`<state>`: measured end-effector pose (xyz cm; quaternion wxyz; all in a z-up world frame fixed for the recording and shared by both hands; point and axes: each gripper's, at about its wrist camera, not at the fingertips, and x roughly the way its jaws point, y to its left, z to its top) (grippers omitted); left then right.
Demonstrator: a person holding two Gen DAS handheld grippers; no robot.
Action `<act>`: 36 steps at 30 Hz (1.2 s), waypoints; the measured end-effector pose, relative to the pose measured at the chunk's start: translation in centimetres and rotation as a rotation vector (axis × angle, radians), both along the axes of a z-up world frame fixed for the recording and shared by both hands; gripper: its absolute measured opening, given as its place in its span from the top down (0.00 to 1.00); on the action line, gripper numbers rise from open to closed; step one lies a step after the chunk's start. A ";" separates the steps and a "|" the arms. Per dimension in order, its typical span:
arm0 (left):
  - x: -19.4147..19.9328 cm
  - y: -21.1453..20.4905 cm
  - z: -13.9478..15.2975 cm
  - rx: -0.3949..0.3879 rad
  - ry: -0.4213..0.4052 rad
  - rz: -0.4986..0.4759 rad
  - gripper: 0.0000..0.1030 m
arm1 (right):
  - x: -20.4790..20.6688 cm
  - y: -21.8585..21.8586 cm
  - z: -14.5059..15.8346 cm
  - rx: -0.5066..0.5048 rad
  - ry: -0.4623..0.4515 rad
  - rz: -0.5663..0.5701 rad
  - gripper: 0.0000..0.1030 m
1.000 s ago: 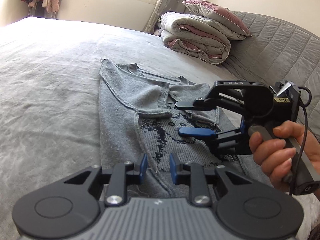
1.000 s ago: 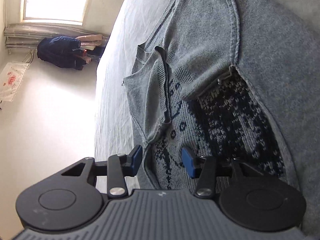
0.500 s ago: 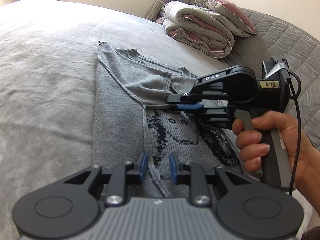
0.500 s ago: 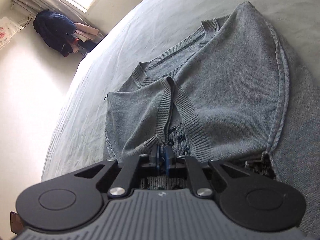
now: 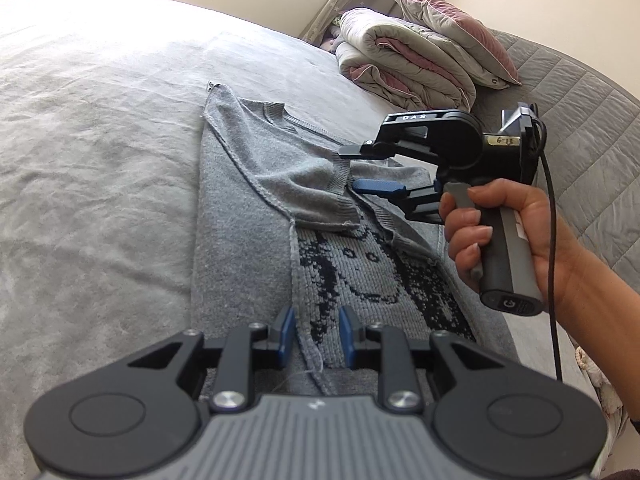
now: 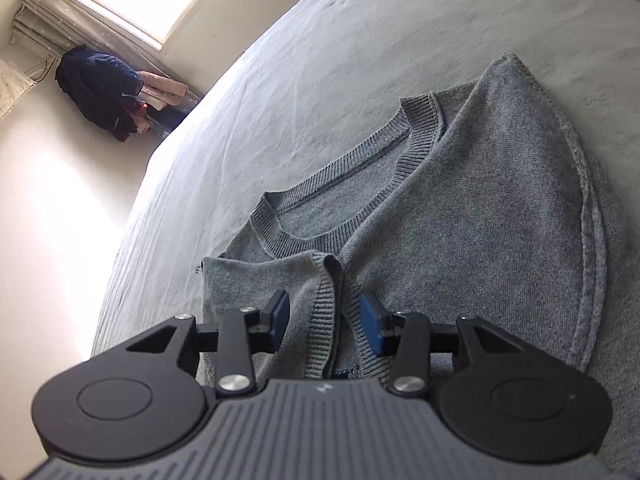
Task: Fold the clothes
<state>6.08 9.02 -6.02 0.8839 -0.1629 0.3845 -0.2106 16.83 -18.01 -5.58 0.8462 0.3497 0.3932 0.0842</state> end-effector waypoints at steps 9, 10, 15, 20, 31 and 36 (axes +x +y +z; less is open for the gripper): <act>0.1 0.2 -0.2 -0.006 0.006 0.000 0.77 | 3.1 3.0 1.3 -0.177 -0.145 -0.038 0.97; 0.1 0.1 -0.2 -0.005 0.006 -0.001 0.77 | 4.3 3.8 1.5 -0.196 -0.178 -0.044 0.97; 0.2 0.1 -0.2 -0.003 0.009 -0.005 0.76 | 6.9 4.4 0.6 -0.225 -0.125 -0.028 0.84; 0.2 0.4 -0.1 -0.016 0.014 0.004 0.76 | 4.3 2.7 1.9 -0.132 -0.095 0.017 0.72; -0.1 0.4 0.4 -0.007 0.010 0.015 0.76 | -3.6 5.5 0.8 -0.191 -0.110 0.144 0.63; -0.2 0.6 0.6 -0.013 0.014 0.016 0.76 | -4.4 6.8 1.2 -0.312 -0.148 0.110 0.96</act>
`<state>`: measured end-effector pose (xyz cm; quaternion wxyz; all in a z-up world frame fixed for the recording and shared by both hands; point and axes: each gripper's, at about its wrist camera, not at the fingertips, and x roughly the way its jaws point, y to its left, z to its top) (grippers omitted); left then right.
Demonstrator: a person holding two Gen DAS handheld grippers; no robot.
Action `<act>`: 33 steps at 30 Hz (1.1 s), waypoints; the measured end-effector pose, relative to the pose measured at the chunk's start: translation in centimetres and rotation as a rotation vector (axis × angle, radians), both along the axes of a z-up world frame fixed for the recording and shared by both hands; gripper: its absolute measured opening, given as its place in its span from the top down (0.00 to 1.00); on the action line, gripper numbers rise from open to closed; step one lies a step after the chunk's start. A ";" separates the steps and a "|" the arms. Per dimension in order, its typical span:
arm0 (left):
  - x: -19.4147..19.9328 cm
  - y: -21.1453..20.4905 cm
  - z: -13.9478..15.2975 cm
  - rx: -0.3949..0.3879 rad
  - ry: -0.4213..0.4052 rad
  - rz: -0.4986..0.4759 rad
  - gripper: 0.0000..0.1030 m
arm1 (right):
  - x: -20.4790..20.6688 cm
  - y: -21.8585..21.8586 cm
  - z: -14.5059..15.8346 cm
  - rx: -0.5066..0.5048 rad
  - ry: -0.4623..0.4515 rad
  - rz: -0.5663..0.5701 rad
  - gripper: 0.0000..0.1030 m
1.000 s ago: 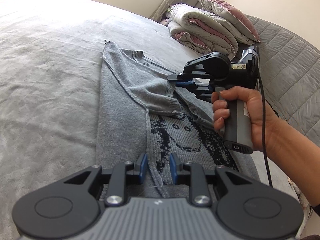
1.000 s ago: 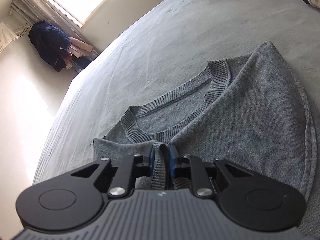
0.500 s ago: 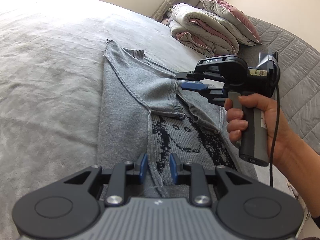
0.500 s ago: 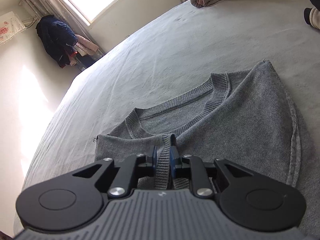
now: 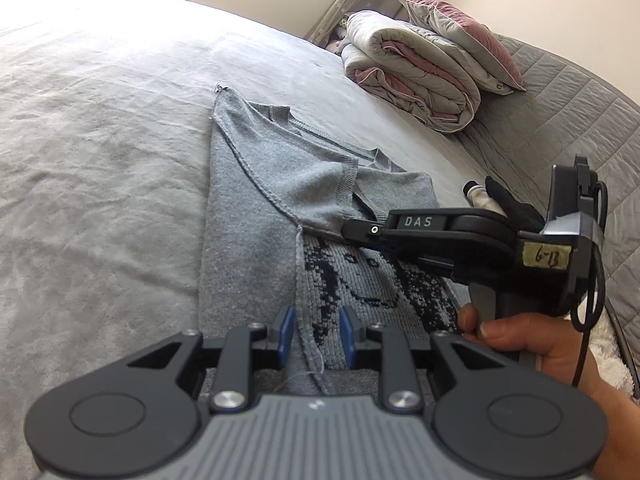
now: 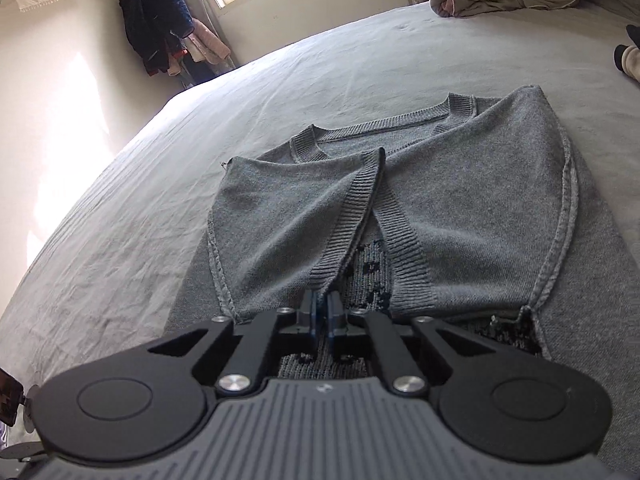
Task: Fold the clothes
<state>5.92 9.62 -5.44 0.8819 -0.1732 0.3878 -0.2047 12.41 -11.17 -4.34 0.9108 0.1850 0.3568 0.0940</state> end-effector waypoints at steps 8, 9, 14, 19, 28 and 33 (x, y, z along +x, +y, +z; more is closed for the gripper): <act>0.5 0.4 -0.2 0.003 0.045 -0.018 0.76 | -0.2 -0.4 -0.2 -0.053 0.026 -0.009 0.89; 0.4 0.5 -0.1 0.002 0.041 -0.020 0.76 | -0.5 -0.6 0.0 -0.042 0.022 -0.012 0.86; 0.3 0.7 0.2 -0.001 0.016 -0.028 0.76 | -1.1 -0.5 1.1 -0.010 -0.032 -0.002 0.84; 0.4 0.0 -0.4 0.009 0.045 -0.089 0.76 | -1.1 1.1 1.8 0.005 -0.062 0.101 0.84; -0.1 -1.1 -0.7 0.104 0.023 -0.102 0.94 | -1.2 1.8 0.8 0.136 0.041 0.178 0.84; -0.3 -1.3 -0.7 0.144 0.009 -0.103 0.97 | -2.5 0.1 0.6 0.214 0.072 0.155 0.84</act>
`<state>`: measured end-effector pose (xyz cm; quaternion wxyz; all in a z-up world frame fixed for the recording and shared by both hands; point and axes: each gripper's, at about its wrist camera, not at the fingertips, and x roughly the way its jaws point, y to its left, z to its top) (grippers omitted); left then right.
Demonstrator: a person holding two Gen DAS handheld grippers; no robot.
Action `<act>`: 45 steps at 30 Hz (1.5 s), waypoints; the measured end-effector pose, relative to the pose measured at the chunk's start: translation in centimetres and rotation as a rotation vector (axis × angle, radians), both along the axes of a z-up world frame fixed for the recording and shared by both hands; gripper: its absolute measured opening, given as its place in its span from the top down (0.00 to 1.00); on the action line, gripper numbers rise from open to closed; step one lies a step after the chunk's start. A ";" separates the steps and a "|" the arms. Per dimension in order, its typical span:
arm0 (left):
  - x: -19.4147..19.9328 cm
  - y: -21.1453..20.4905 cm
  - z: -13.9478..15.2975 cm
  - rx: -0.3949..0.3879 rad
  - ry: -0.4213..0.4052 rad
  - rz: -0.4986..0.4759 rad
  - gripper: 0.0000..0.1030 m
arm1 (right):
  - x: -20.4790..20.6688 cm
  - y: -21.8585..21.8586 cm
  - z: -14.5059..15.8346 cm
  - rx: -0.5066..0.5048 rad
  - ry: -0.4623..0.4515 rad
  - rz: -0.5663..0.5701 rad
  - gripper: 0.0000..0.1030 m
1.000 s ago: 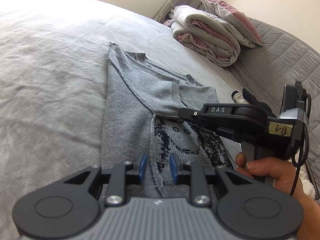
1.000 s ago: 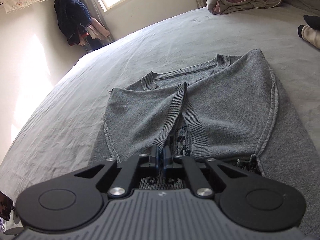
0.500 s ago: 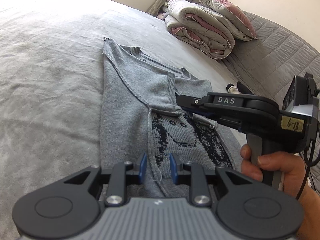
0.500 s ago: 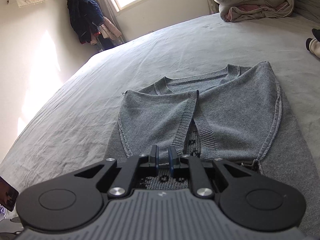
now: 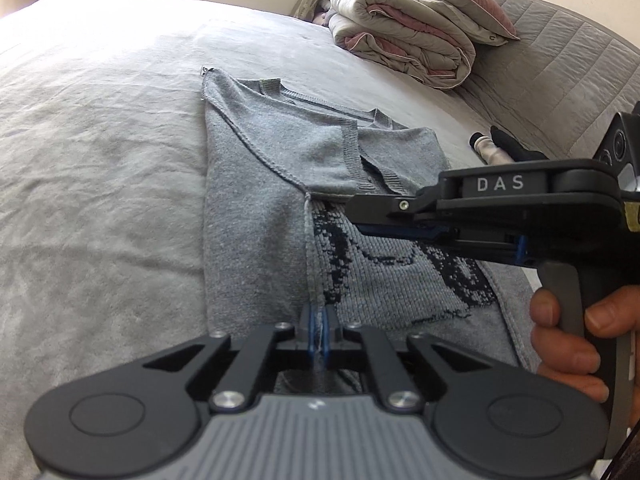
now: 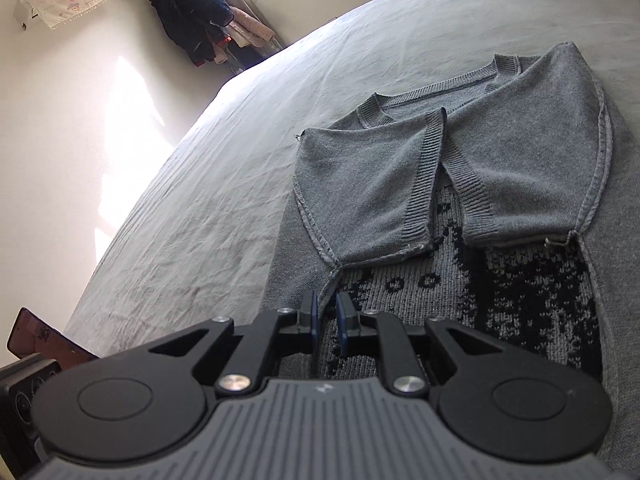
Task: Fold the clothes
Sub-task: 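Open both grippers and lift them off the sweater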
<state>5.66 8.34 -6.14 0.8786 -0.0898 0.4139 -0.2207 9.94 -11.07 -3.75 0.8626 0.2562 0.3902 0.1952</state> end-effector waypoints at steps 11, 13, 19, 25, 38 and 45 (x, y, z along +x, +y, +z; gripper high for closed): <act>0.5 4.4 1.6 -0.252 -0.001 0.018 0.94 | -1.4 0.3 1.1 0.007 -0.045 0.030 0.83; 0.9 4.4 1.1 -0.212 0.033 0.025 0.94 | -1.0 1.3 1.4 -0.011 -0.070 0.067 0.83; 0.5 3.7 -0.2 -0.115 0.100 -0.107 0.91 | 1.4 5.5 0.5 -0.102 -0.082 0.189 0.83; -1.5 3.3 0.0 -0.089 0.059 -0.262 0.73 | 4.9 8.3 -1.6 -0.193 -0.094 0.200 0.86; -2.9 4.3 1.0 -0.161 0.016 -0.401 0.46 | 9.3 8.3 -0.3 -0.191 -0.108 0.175 0.83; -2.9 2.0 0.7 -0.107 0.029 -0.449 0.45 | 4.9 4.6 2.0 -0.213 -0.136 0.190 0.58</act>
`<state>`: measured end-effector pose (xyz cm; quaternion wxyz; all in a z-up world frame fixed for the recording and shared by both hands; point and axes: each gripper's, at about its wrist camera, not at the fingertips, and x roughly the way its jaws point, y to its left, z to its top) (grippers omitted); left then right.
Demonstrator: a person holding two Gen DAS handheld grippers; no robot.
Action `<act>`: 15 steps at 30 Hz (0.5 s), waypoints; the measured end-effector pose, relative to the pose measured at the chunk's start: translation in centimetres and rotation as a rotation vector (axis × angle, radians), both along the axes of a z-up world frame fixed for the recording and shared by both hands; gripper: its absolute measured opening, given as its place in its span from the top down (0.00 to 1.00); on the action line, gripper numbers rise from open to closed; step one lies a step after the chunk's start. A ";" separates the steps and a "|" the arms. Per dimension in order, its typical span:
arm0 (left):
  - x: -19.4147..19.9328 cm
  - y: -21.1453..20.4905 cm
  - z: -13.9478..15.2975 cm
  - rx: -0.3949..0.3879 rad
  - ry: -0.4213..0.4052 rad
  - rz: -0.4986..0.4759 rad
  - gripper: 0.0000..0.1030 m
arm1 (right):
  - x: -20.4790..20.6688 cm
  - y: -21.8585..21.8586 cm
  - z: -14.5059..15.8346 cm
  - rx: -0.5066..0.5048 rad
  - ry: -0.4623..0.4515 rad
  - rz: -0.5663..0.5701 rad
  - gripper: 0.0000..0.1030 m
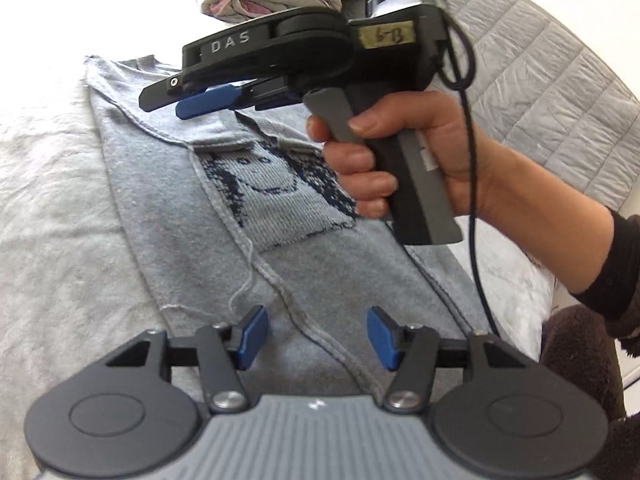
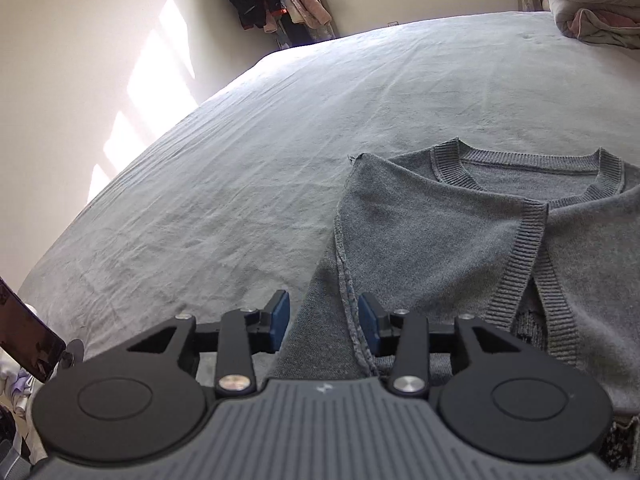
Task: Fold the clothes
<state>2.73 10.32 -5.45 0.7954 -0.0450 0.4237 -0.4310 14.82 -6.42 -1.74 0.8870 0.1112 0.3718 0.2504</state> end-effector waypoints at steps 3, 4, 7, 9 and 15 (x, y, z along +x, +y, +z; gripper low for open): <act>-1.0 -1.4 0.3 0.033 -0.010 -0.095 0.42 | -3.3 -3.4 0.9 -0.014 -0.007 -0.010 0.51; -1.4 -1.8 0.3 0.042 -0.012 -0.124 0.40 | -4.4 -4.7 1.1 -0.019 -0.004 -0.026 0.46; -2.8 -2.8 0.3 0.084 -0.039 -0.193 0.34 | -8.0 -8.6 1.7 -0.027 0.014 -0.088 0.42; -3.5 -3.0 0.4 0.092 -0.040 -0.212 0.33 | -10.5 -11.4 1.9 -0.021 0.037 -0.146 0.41; -6.2 -2.6 0.4 0.094 -0.017 -0.248 0.32 | -18.1 -17.5 2.3 0.061 0.111 -0.313 0.40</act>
